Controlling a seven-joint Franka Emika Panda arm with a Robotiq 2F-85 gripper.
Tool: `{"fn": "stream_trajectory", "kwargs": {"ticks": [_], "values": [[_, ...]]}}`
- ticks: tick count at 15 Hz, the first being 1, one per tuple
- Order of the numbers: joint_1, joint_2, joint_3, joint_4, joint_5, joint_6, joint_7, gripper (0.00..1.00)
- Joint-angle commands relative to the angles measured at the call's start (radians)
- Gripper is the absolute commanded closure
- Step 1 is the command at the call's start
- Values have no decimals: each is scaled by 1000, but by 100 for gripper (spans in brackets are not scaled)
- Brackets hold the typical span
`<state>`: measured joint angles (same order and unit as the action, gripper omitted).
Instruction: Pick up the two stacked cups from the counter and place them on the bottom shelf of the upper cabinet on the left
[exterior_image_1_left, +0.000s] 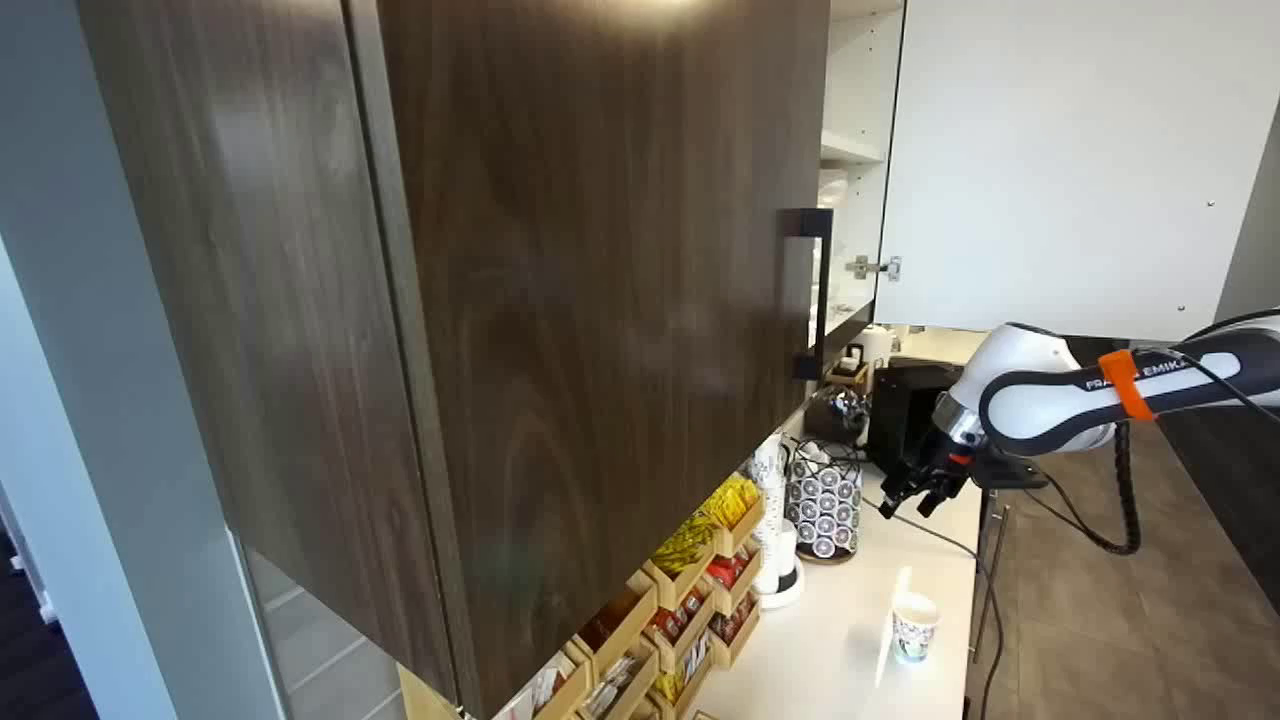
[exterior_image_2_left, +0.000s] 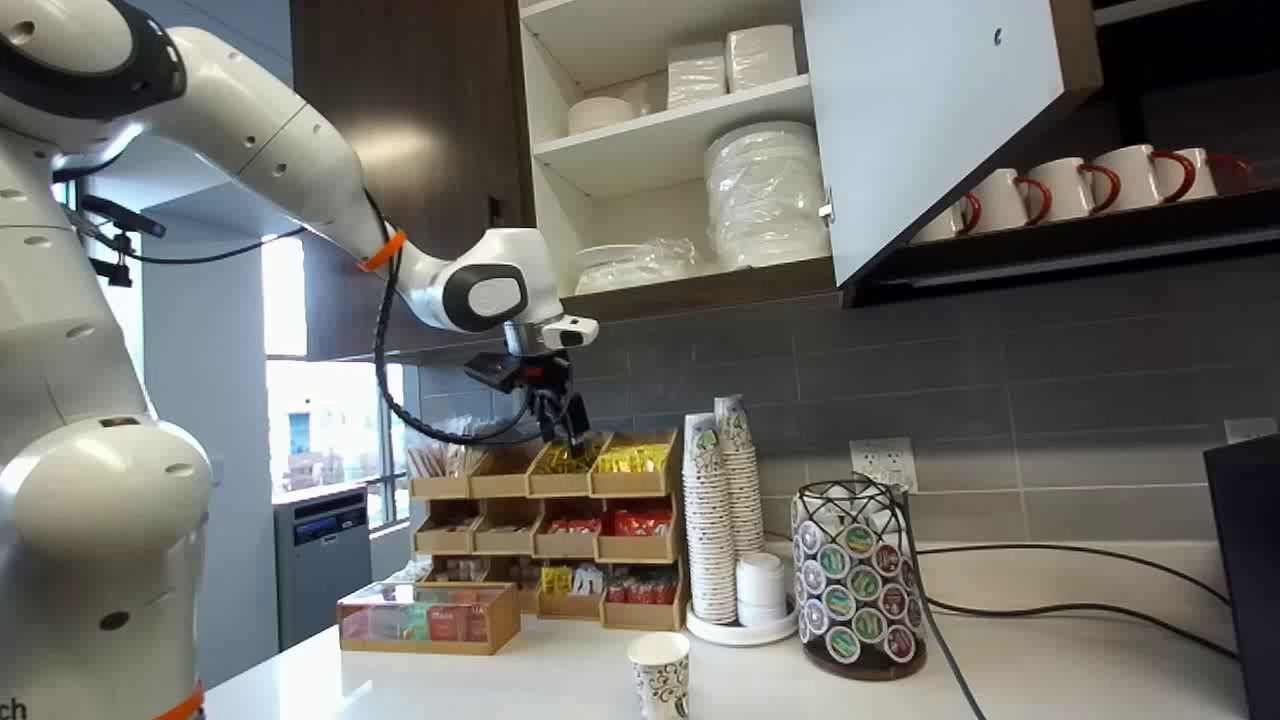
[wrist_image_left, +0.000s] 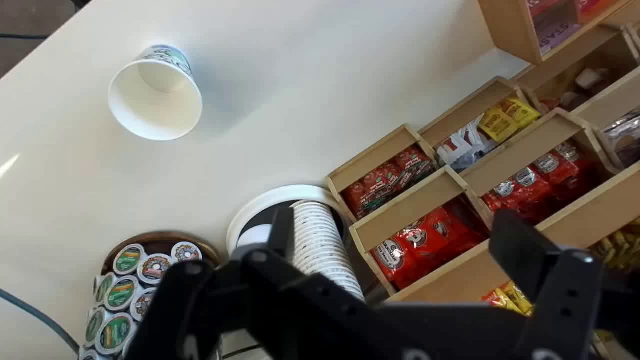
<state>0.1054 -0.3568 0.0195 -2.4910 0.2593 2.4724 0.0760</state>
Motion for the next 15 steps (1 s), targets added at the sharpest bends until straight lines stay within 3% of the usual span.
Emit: {"fn": "stream_trajectory", "kwargs": {"ticks": [1, 8, 11, 15], "values": [[-6, 0, 5, 1, 2, -2, -1, 0], [-4, 4, -16, -2, 31, -21, -13, 0], [-54, 40, -69, -26, 35, -20, -10, 0], [-153, 161, -69, -15, -88, -16, 69, 0]]}}
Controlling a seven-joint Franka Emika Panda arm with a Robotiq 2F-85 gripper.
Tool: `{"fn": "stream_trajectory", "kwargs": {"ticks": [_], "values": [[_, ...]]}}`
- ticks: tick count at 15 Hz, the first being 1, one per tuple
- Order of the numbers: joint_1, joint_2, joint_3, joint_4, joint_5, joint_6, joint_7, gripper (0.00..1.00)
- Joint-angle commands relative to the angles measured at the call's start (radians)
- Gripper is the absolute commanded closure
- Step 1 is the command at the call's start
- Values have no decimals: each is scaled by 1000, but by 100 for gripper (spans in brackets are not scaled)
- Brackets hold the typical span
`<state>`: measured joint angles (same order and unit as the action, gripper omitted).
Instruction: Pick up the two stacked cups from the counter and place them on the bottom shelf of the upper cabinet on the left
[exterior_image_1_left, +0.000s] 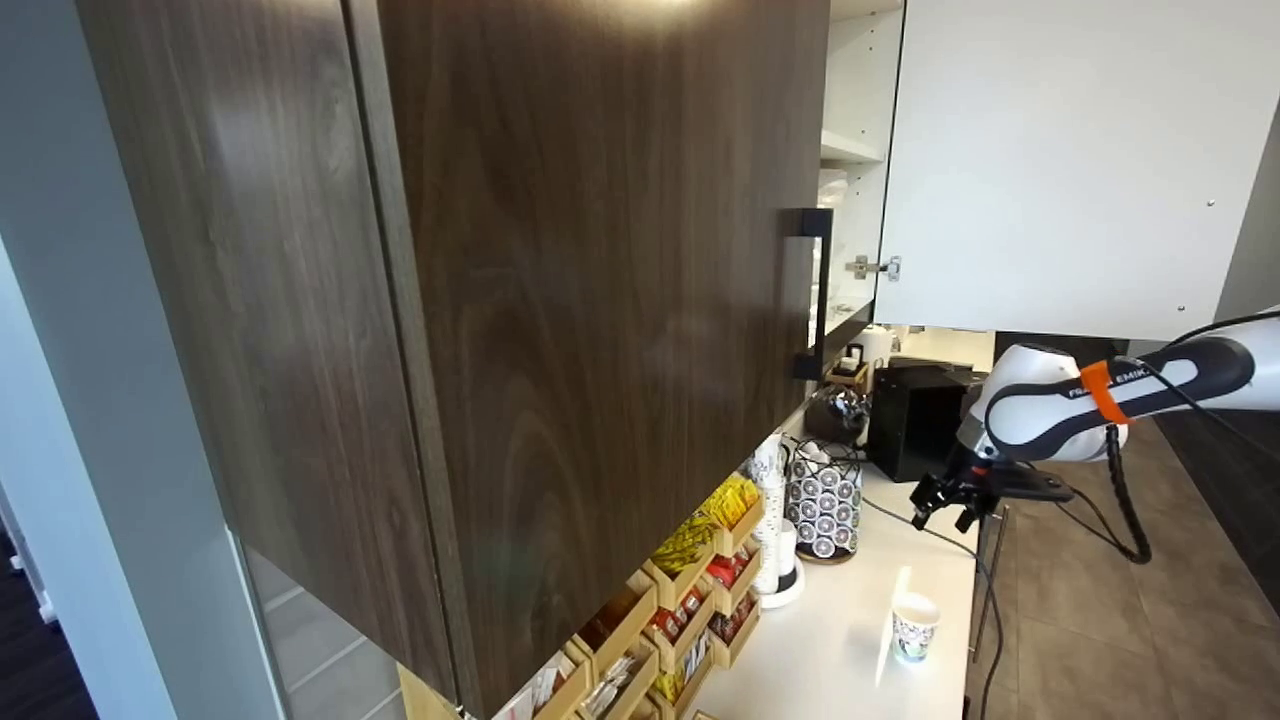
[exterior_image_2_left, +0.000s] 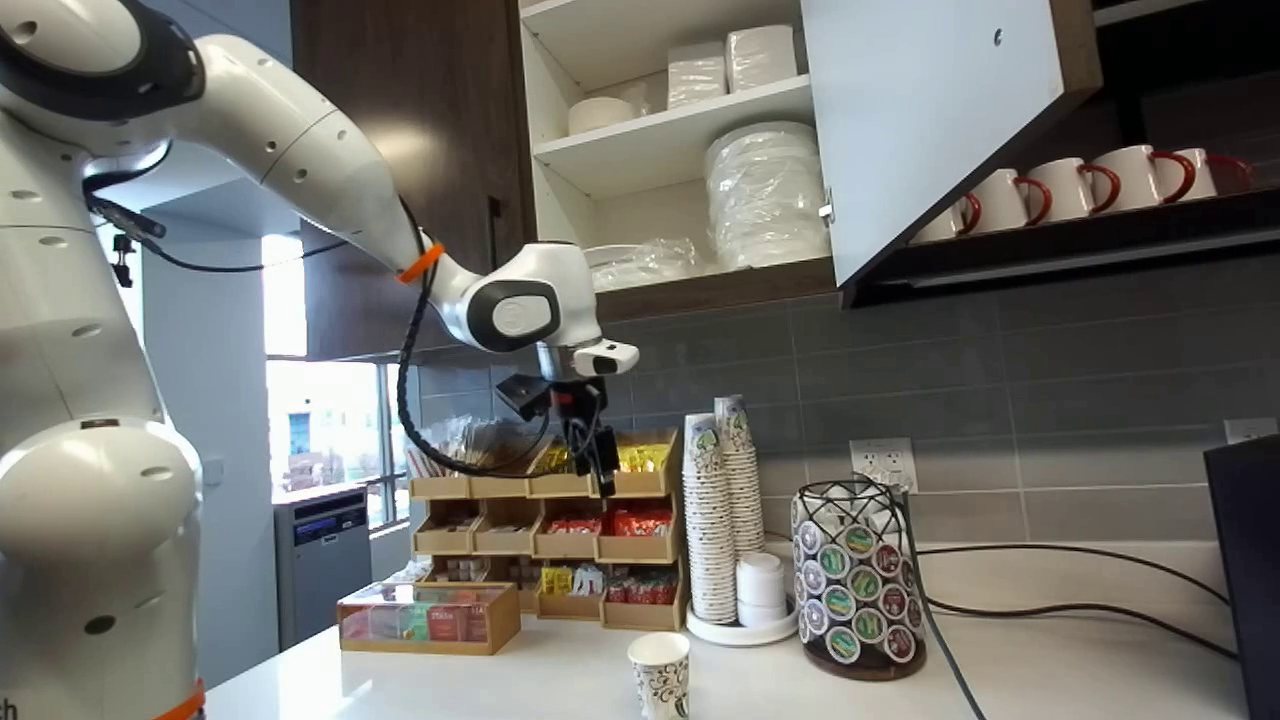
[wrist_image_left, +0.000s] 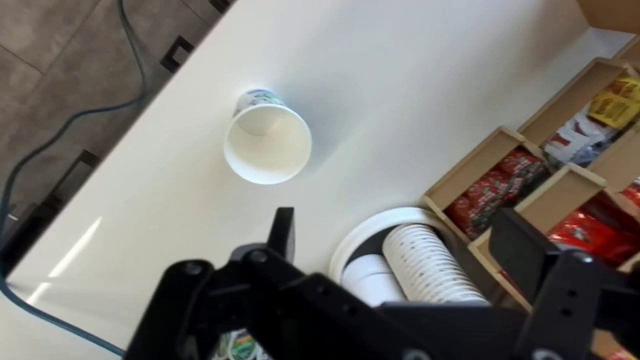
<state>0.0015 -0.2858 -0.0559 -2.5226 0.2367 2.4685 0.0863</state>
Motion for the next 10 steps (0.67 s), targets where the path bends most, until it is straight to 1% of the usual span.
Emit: {"fn": "stream_trajectory", "kwargs": {"ticks": [1, 5, 10], "values": [[-68, 131, 12, 20, -105, 0, 83, 0], [-77, 269, 7, 43, -163, 33, 119, 0], [-72, 413, -12, 72, -149, 130, 110, 0]]}}
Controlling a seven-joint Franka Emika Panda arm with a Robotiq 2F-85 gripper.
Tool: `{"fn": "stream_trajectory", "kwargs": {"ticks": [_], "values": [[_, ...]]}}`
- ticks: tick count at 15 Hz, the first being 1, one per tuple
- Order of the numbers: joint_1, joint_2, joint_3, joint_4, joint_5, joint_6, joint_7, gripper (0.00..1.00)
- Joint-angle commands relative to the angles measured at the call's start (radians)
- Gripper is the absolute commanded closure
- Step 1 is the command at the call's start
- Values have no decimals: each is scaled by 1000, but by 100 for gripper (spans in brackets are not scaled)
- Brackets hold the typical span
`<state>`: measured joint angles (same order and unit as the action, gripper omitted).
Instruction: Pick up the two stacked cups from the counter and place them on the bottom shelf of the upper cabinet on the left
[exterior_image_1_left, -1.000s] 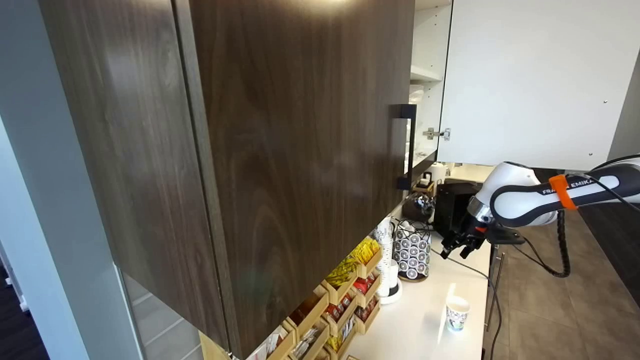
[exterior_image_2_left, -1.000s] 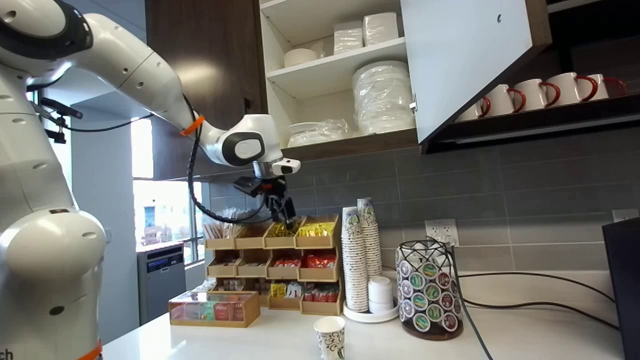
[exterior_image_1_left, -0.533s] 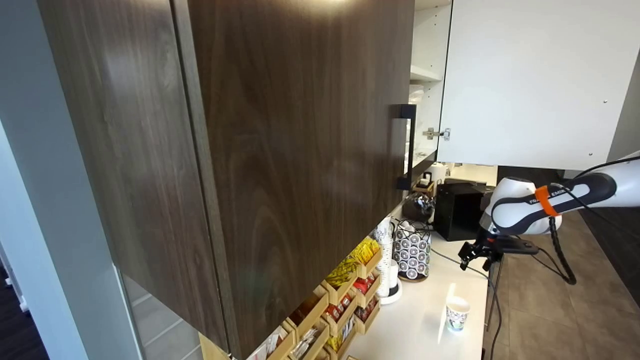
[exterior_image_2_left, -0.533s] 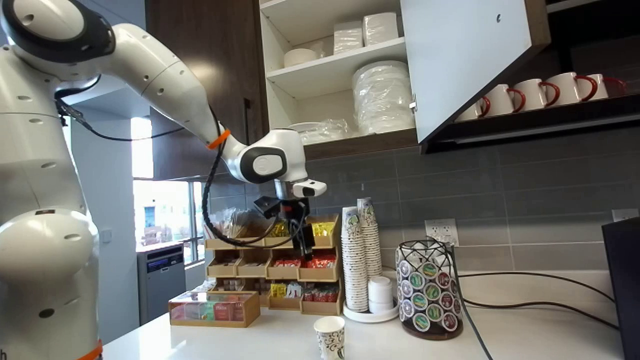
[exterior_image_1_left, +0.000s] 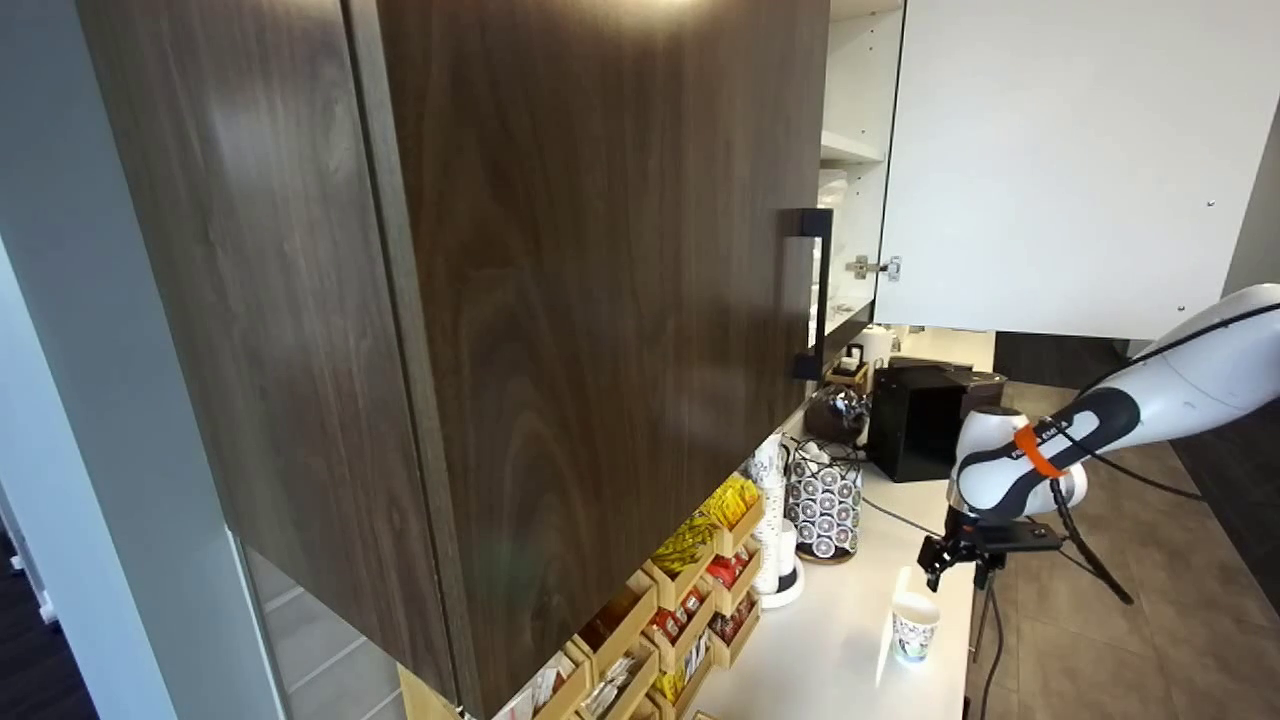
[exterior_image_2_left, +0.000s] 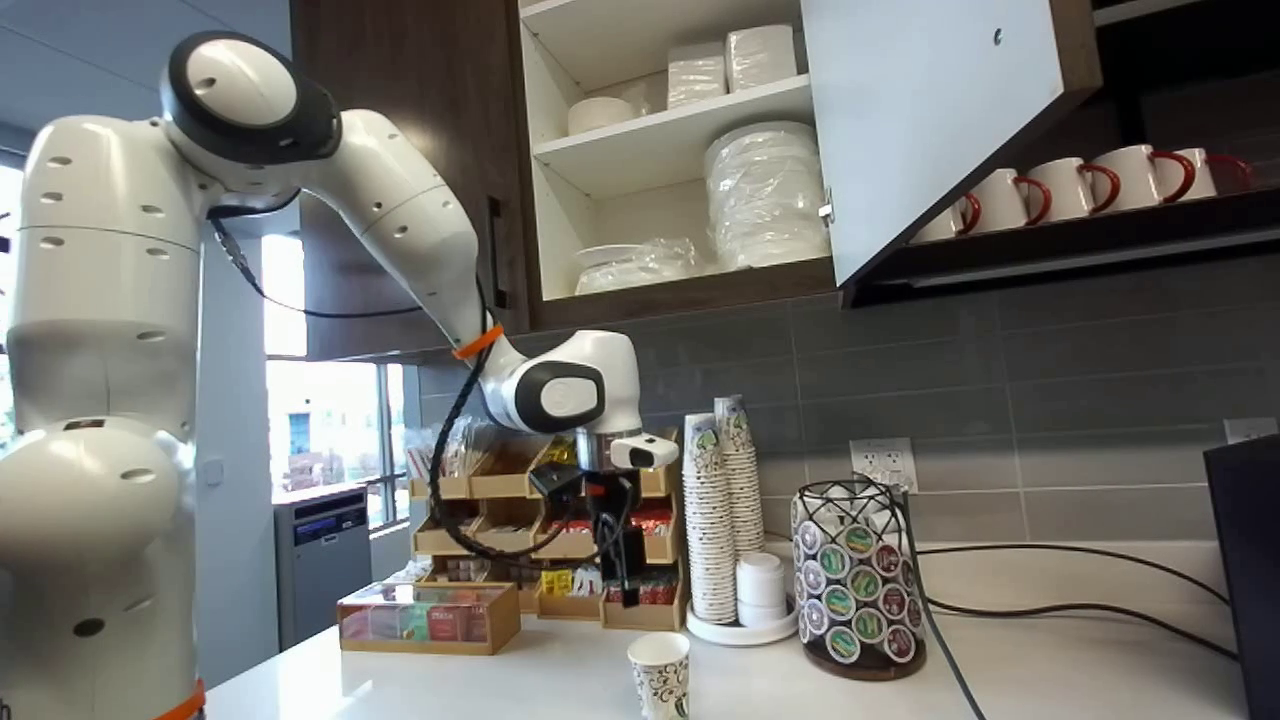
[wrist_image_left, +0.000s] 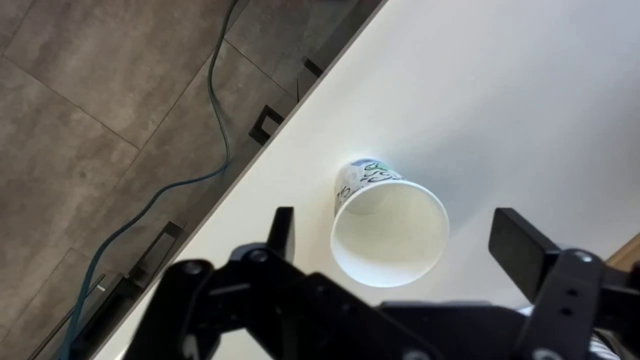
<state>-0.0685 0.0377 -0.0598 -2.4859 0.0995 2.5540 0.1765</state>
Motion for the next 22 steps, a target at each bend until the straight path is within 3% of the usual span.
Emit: {"fn": "stream_trajectory", "kwargs": {"ticks": [1, 11, 22], "values": [[-4, 116, -12, 38, 3, 69, 9, 0], [-43, 325, -8, 100, 92, 287, -29, 0], [-35, 359, -106, 101, 57, 249, 38, 0]]}}
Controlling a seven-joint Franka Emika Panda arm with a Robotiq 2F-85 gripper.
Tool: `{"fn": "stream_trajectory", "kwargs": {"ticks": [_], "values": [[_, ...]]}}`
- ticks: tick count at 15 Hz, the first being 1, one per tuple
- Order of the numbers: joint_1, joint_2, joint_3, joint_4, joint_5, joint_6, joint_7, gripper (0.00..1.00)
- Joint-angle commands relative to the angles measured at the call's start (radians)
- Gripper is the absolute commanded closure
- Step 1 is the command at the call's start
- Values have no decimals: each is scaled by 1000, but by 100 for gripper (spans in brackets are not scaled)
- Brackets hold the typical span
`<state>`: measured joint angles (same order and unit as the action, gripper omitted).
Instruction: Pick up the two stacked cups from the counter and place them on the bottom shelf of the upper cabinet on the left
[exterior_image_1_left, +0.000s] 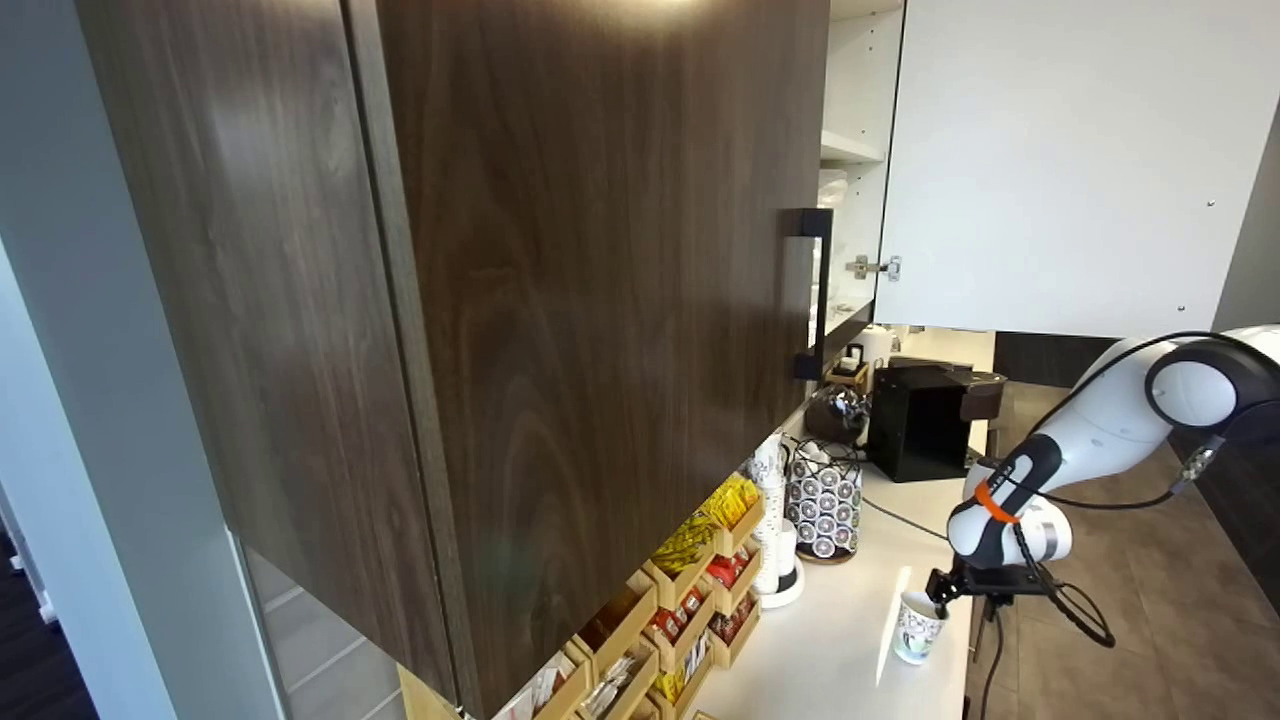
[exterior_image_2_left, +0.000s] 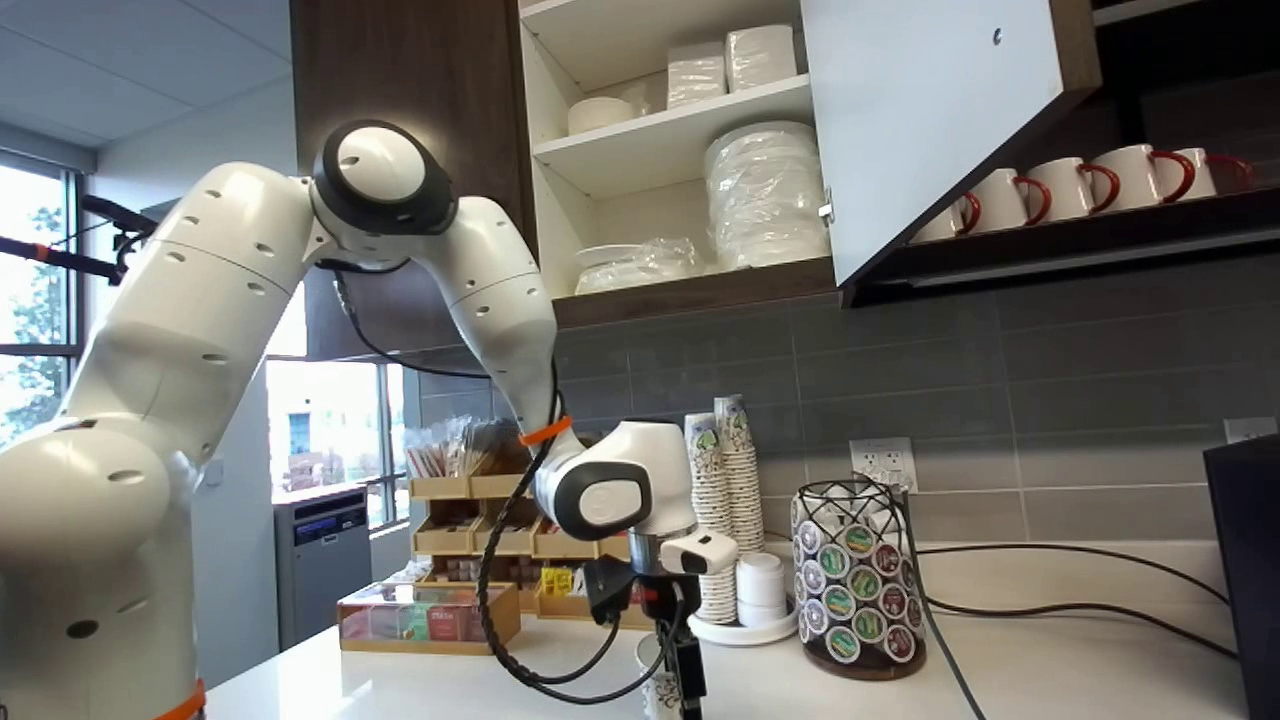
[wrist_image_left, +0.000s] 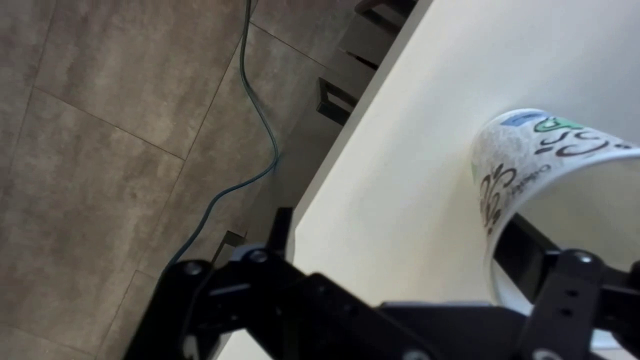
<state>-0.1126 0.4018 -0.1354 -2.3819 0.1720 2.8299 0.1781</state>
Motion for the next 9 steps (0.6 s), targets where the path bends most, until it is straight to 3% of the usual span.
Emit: {"fn": "stream_trajectory", "kwargs": {"ticks": [1, 3, 7, 9], "values": [[-7, -9, -18, -1, 4, -39, 24, 0], [-56, -3, 43, 13, 65, -73, -30, 0], [-193, 13, 247, 65, 307, -117, -240, 0], [-199, 44, 283, 115, 360, -143, -307, 0]]}}
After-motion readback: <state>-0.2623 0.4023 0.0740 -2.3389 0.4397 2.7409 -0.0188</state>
